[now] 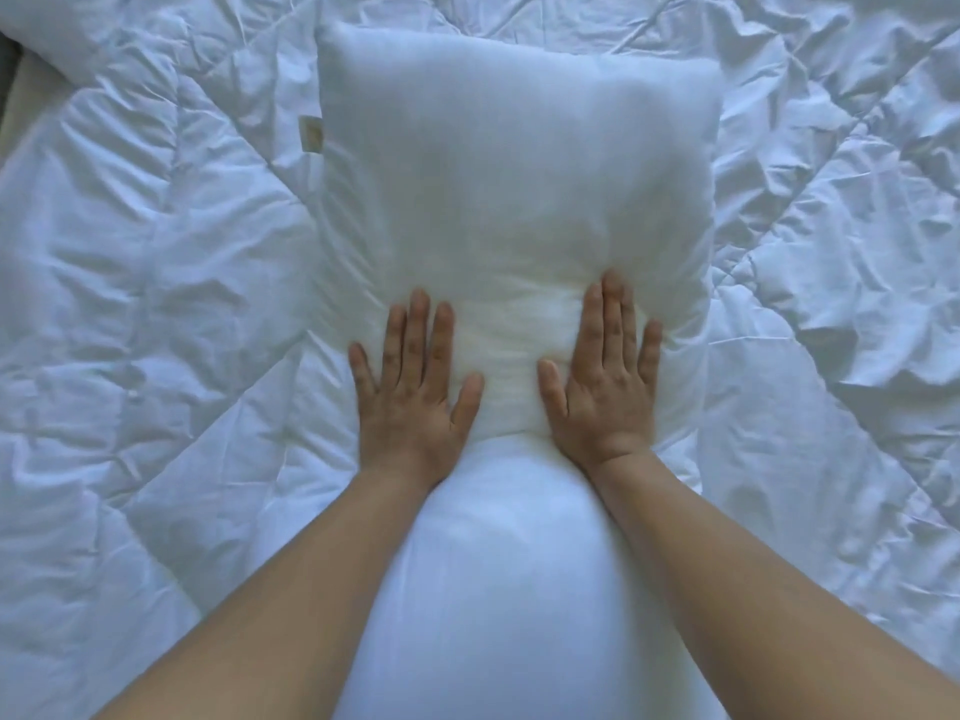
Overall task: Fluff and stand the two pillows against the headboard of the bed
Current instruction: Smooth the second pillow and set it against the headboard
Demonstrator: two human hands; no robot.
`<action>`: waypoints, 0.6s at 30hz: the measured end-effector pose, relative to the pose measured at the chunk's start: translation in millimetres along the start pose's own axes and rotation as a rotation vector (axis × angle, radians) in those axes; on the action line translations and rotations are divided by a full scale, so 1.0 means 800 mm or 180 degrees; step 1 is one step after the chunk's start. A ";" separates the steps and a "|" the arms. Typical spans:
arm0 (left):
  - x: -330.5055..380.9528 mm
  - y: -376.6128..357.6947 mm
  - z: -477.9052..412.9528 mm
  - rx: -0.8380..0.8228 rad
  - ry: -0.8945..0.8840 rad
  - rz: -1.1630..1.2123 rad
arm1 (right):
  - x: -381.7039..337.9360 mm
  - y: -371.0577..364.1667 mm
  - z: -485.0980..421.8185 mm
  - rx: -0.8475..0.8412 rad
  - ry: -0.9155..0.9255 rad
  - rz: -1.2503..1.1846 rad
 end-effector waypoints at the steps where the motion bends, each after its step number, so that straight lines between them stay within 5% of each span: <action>1: 0.001 -0.006 -0.003 0.0006 -0.0027 -0.0005 | 0.000 -0.006 -0.002 -0.0019 0.0021 0.0002; 18: 0.018 0.061 0.008 -0.0453 0.0192 0.0268 | -0.026 0.058 -0.011 -0.0405 0.0122 -0.0215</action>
Point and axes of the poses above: each hand's wrist, its own z-axis away from the middle knuckle, its own y-axis out of the back of the hand, x = y × z, the point moved 7 cm from there along -z, towards the middle knuckle, and after that the axes turned 5 degrees about x, right-handed, at the moved point
